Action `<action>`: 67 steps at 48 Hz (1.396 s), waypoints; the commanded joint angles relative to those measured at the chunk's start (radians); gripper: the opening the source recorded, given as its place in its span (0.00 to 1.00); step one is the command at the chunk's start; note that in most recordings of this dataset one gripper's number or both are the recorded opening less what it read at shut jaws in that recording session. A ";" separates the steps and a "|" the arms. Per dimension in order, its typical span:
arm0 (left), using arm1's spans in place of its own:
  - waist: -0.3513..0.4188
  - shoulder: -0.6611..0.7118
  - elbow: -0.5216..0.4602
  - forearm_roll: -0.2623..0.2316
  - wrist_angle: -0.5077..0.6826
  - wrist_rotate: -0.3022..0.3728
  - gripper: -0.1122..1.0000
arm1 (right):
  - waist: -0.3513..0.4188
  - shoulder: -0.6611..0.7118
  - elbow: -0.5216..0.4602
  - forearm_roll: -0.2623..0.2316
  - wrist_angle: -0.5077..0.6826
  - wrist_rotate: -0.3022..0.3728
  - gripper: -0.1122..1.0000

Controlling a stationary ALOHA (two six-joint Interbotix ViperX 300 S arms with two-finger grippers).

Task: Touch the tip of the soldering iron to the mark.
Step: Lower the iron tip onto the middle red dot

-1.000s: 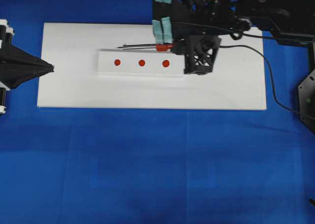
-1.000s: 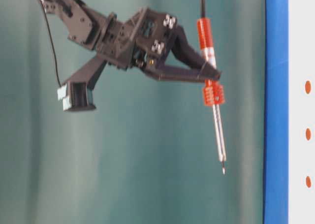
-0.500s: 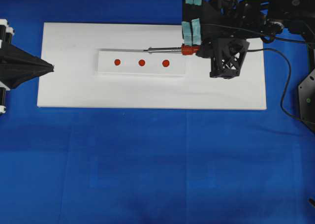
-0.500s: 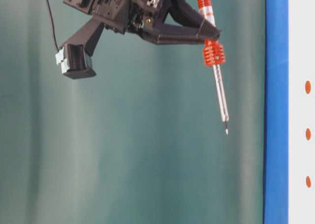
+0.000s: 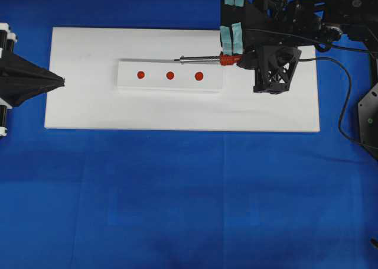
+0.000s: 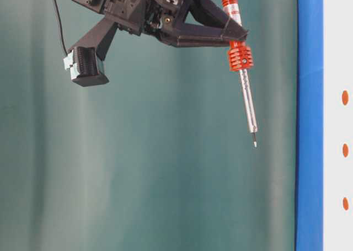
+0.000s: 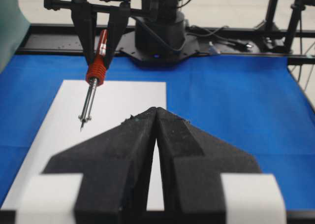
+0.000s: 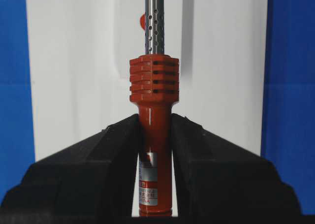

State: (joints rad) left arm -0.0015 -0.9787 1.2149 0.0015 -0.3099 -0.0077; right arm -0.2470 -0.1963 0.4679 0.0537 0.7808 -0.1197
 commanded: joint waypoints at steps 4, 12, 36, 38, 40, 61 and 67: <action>-0.002 0.003 -0.011 0.002 -0.009 -0.002 0.12 | -0.002 -0.025 -0.012 -0.003 -0.008 0.002 0.16; 0.000 0.003 -0.011 0.002 -0.009 -0.002 0.12 | -0.002 -0.023 -0.014 -0.003 -0.009 0.002 0.16; 0.000 0.005 -0.011 0.002 -0.009 -0.002 0.12 | -0.002 0.000 -0.017 -0.003 -0.020 0.002 0.16; 0.000 0.003 -0.009 0.002 -0.009 -0.002 0.12 | -0.002 0.009 -0.017 -0.003 -0.023 0.002 0.16; 0.000 0.003 -0.009 0.002 -0.009 -0.002 0.12 | -0.002 0.018 -0.017 -0.003 -0.025 0.002 0.16; -0.002 0.008 -0.009 0.002 -0.009 -0.002 0.12 | -0.002 0.155 -0.020 -0.006 -0.092 0.002 0.16; -0.002 0.009 -0.009 0.002 -0.008 -0.002 0.12 | -0.002 0.192 -0.018 -0.003 -0.094 0.003 0.16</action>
State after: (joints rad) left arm -0.0015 -0.9771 1.2149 0.0015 -0.3099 -0.0077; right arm -0.2470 -0.0046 0.4679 0.0506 0.6949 -0.1181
